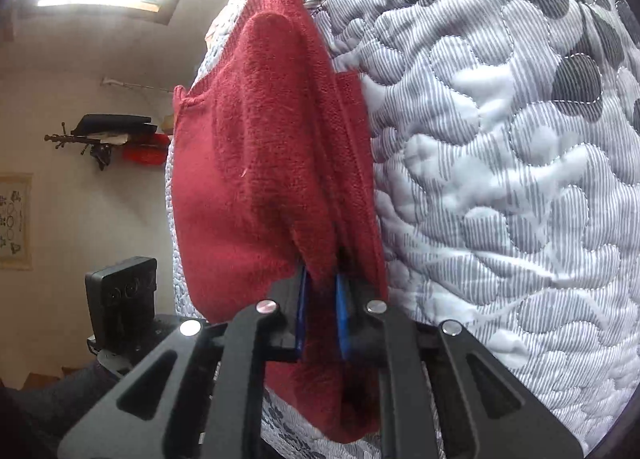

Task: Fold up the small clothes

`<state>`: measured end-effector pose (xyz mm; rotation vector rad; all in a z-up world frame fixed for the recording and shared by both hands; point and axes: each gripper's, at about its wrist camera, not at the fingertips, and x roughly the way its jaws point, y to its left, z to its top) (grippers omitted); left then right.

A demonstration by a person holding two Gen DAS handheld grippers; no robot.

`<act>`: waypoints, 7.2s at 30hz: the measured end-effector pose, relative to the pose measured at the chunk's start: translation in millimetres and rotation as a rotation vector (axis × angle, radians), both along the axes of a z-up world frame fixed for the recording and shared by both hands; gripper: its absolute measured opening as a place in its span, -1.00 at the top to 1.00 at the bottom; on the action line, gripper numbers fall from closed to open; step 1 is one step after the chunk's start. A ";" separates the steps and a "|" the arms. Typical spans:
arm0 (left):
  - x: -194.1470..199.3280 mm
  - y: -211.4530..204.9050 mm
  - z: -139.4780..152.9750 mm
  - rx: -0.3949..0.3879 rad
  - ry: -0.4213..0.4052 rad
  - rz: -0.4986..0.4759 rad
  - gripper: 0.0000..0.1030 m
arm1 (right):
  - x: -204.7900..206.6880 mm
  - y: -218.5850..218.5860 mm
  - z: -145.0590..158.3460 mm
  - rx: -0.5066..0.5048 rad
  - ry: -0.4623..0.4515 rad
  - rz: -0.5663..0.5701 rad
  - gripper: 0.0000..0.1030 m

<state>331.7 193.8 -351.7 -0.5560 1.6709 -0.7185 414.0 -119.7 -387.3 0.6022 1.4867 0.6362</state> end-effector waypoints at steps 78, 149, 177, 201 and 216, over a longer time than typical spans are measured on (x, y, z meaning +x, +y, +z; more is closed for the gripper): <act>22.2 194.1 37.8 0.118 -0.155 0.404 -0.76 | 2.1 -9.1 41.5 0.055 0.012 -0.086 -0.88; -128.6 324.4 27.4 0.314 -0.116 0.635 -0.23 | -54.6 294.8 48.0 0.017 -0.024 0.137 -0.56; -162.8 239.1 48.9 0.383 -0.337 0.504 -0.66 | -112.8 305.9 34.2 -0.120 -0.151 0.353 1.00; -329.8 207.1 320.6 0.720 -0.442 0.622 -0.92 | -319.5 293.5 352.0 -0.561 -0.549 0.193 -0.88; -358.3 181.5 396.0 0.747 -0.601 0.597 -0.92 | -357.6 288.1 436.0 -0.655 -0.690 0.111 -0.93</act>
